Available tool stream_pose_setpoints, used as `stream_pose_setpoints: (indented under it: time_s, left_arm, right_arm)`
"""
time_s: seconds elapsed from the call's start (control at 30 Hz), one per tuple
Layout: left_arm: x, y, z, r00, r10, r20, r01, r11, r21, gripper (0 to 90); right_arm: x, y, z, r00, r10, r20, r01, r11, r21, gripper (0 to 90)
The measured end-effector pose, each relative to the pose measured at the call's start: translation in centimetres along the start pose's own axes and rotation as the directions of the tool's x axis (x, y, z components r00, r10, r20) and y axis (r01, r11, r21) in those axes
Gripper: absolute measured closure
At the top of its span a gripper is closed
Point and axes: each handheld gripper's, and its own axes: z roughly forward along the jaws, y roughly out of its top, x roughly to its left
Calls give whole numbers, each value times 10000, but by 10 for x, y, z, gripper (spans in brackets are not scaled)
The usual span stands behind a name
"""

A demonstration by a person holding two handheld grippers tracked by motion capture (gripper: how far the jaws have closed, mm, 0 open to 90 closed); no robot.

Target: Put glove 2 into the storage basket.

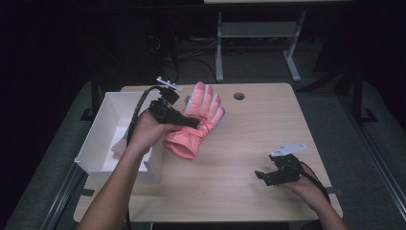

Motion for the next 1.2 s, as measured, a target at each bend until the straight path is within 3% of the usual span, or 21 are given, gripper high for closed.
stream_pose_setpoints:
  time_s: [0.27, 0.53, 0.7, 0.87, 1.03, 1.2]
  left_arm:
    - [24, -10, -42, 9964, -546, -644, 510, 9971, -565, 613]
    - [55, -33, -81, 9820, -1479, -1172, 1337, 9836, -1211, 612]
    - [73, -50, -97, 9671, -2053, -1503, 1849, 9728, -1393, 612]
    - [91, -67, -101, 9450, -2561, -2035, 2323, 9634, -1339, 611]
    - [110, -83, -92, 9189, -3107, -2429, 2894, 9497, -1200, 611]
    - [124, -94, -69, 9062, -3341, -2590, 3253, 9424, -776, 609]
  right_arm:
    - [0, -1, 0, 10000, 48, 30, -48, 10000, 86, 131]
    - [-2, -1, 1, 10000, 43, 20, -43, 9999, 129, 130]
    - [-2, -1, 0, 10000, 27, 32, -27, 9999, 145, 131]
    - [-2, -1, 1, 10000, 9, 15, -9, 9998, 195, 131]
    - [-3, -1, 1, 10000, 44, 35, -44, 9998, 175, 131]
    - [-3, -1, 0, 10000, 59, 32, -59, 9998, 164, 131]
